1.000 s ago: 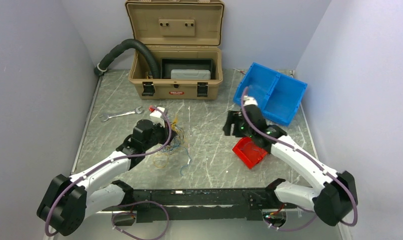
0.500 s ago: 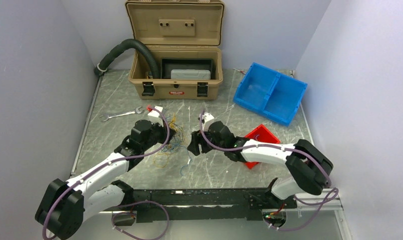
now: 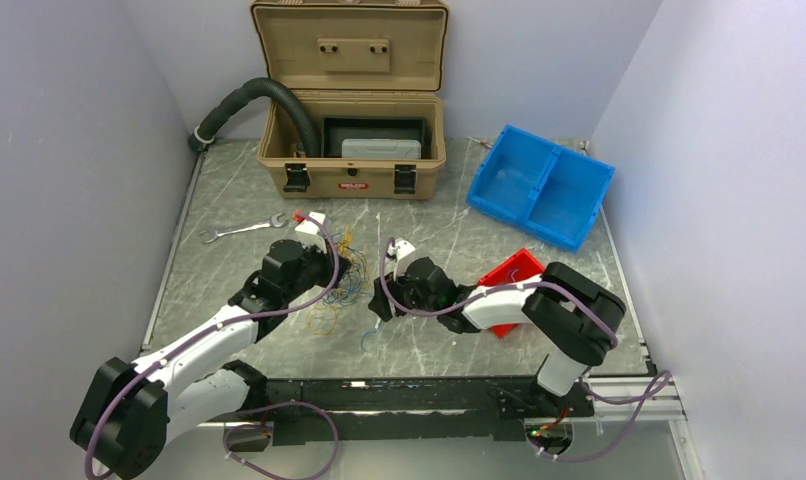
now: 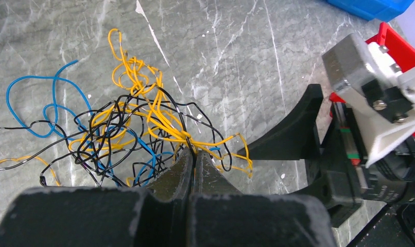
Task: Untangle the cables
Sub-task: Untie the cable, then place the cable in the bin.
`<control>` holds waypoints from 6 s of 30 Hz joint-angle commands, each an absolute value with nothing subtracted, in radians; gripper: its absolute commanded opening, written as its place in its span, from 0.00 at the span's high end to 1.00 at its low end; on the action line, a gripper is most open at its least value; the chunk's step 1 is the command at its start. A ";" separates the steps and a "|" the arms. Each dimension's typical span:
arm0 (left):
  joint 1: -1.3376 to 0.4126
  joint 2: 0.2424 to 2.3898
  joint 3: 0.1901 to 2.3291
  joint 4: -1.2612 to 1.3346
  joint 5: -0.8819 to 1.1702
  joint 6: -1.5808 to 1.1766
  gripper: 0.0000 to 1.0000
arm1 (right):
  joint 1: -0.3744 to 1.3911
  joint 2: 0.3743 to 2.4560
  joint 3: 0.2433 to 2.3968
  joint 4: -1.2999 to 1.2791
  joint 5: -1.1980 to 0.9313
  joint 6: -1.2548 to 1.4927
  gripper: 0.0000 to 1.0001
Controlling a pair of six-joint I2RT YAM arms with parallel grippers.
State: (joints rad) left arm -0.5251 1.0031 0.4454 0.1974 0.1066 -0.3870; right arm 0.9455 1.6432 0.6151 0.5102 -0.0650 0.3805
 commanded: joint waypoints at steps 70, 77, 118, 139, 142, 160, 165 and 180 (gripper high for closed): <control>-0.362 1.025 0.582 -0.426 -0.655 -0.896 1.00 | 0.514 0.949 1.756 -0.926 0.767 0.337 1.00; -0.363 0.934 0.442 -0.013 -0.219 -0.556 1.00 | 0.513 1.019 1.847 -0.996 0.734 0.350 1.00; -0.373 1.023 0.431 0.217 0.164 -0.453 1.00 | 0.513 0.746 1.455 -0.989 0.675 0.546 1.00; -0.376 1.025 0.434 0.208 0.158 -0.447 1.00 | 0.513 0.785 1.193 -1.124 0.653 0.795 1.00; -0.375 1.025 0.434 0.210 0.159 -0.448 1.00 | 0.514 0.802 1.135 -1.154 0.658 0.865 1.00; -0.377 1.015 0.433 0.205 0.155 -0.449 1.00 | 0.476 1.042 0.996 -1.133 0.525 0.970 1.00; -0.377 1.014 0.433 0.205 0.155 -0.449 1.00 | 0.404 1.065 0.966 -1.062 0.500 0.920 1.00; -0.379 1.008 0.435 0.196 0.139 -0.441 1.00 | 0.222 1.296 0.885 -0.778 0.420 0.837 1.00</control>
